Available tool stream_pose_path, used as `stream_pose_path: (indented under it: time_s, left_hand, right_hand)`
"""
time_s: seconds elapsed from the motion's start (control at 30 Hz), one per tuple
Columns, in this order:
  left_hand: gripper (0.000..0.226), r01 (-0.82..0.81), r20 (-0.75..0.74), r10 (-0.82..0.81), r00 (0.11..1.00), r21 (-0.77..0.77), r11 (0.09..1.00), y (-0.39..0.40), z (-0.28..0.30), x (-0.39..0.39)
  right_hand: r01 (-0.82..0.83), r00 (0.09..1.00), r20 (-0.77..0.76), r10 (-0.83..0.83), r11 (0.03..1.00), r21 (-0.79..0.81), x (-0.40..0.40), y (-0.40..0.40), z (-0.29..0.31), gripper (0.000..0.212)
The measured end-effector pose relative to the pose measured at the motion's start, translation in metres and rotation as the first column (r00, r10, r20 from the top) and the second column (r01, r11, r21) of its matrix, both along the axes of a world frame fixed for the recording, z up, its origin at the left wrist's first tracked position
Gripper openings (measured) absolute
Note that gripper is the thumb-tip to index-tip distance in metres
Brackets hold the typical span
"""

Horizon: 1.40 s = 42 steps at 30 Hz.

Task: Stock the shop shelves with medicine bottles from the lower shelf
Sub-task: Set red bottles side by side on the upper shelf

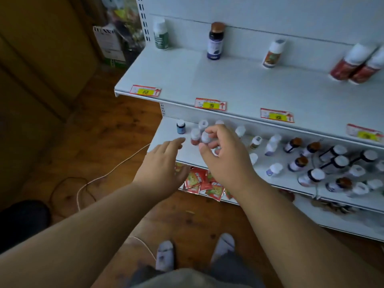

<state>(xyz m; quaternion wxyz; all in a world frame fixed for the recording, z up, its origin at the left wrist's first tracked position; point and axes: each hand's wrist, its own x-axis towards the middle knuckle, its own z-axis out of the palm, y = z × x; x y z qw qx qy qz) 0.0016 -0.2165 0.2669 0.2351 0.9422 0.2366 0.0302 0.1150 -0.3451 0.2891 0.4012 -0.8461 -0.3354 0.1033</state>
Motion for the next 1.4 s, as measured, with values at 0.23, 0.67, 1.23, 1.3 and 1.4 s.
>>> stream_pose_path:
  time_s: [0.23,0.67,1.23,1.3,1.4]
  left_hand:
    - [0.062,-0.171,-0.053,0.168,0.984,-0.065,0.983,0.056,-0.089,0.025]
    - [0.063,-0.194,0.209,0.231,0.950,-0.182,0.964,0.185,-0.338,0.106]
    - [0.056,-0.095,0.348,0.163,0.923,-0.206,0.974,0.248,-0.429,0.164]
    - [0.047,-0.082,0.342,0.189,0.920,-0.303,0.950,0.242,-0.421,0.150]
    - [0.057,-0.070,0.332,0.218,0.918,-0.405,0.912,0.229,-0.403,0.117]
  right_hand:
    - [-0.083,0.996,0.005,0.086,0.980,-0.180,0.035,0.070,-0.093,0.036]
    - [0.112,0.994,0.025,-0.109,0.962,-0.248,0.093,0.221,-0.365,0.061]
    - [0.183,0.977,0.100,-0.187,0.982,0.050,0.180,0.301,-0.463,0.066]
    - [0.178,0.984,0.010,-0.180,0.978,0.105,0.163,0.291,-0.459,0.062]
    - [0.219,0.964,-0.188,-0.188,0.963,0.160,0.122,0.273,-0.447,0.056]
